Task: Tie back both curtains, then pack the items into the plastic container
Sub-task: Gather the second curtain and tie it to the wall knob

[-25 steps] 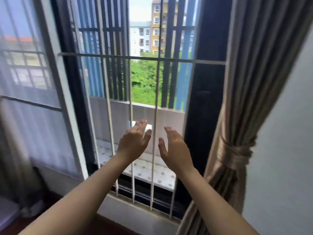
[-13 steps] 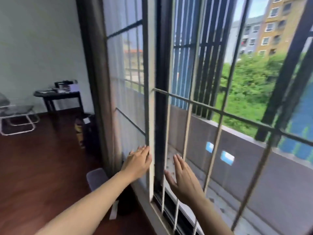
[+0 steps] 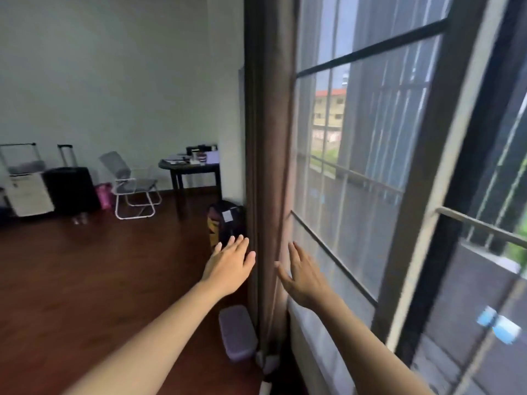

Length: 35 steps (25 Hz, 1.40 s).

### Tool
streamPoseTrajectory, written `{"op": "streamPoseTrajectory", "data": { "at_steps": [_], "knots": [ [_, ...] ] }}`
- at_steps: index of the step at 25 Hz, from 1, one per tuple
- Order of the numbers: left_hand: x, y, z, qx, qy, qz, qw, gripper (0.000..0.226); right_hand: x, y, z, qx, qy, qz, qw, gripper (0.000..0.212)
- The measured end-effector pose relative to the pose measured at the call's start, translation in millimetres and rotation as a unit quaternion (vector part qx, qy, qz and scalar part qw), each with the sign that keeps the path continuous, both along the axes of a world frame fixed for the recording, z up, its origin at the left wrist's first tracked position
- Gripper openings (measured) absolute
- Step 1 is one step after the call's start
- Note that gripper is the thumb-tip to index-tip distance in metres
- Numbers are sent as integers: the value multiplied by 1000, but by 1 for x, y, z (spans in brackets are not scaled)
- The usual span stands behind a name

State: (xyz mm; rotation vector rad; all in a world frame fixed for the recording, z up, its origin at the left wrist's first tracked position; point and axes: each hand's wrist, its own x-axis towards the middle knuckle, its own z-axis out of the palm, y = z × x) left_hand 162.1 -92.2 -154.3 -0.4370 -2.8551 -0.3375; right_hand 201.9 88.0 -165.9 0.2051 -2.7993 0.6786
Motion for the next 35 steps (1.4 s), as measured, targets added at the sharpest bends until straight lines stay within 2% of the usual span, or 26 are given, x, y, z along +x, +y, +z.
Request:
{"op": "streamPoseTrajectory", "data": {
  "at_steps": [7,10,15,17,20,25,28,31,35],
  "knots": [
    [-129,-81,6,43,3,29,999,53,-149,-83,-7,-18,32,6,999,67],
    [-199,-103,-3,52,-2,27,998,53,-218,-109,-16,-54,49,-18,997,63],
    [-344,-122,0,88,36,0,995,52,-354,-148,-41,-76,93,-84,989,70],
    [-411,-122,6,118,27,-2,993,50,-422,-161,-47,-80,109,-124,983,78],
    [-496,-119,17,114,8,-33,993,49,-511,-166,-46,-90,108,-190,972,85],
    [-600,-106,20,171,11,-95,981,49,-593,-160,-63,-97,112,-252,956,82],
    [-661,-81,9,263,-36,-163,950,58,-627,-161,-64,-139,110,-305,936,72],
    [-700,-50,-1,366,-72,-267,889,70,-653,-166,-64,-145,168,-372,901,69],
    [-744,-15,-4,383,-127,-413,816,86,-690,-167,-61,-186,228,-461,837,73]
  ]
}}
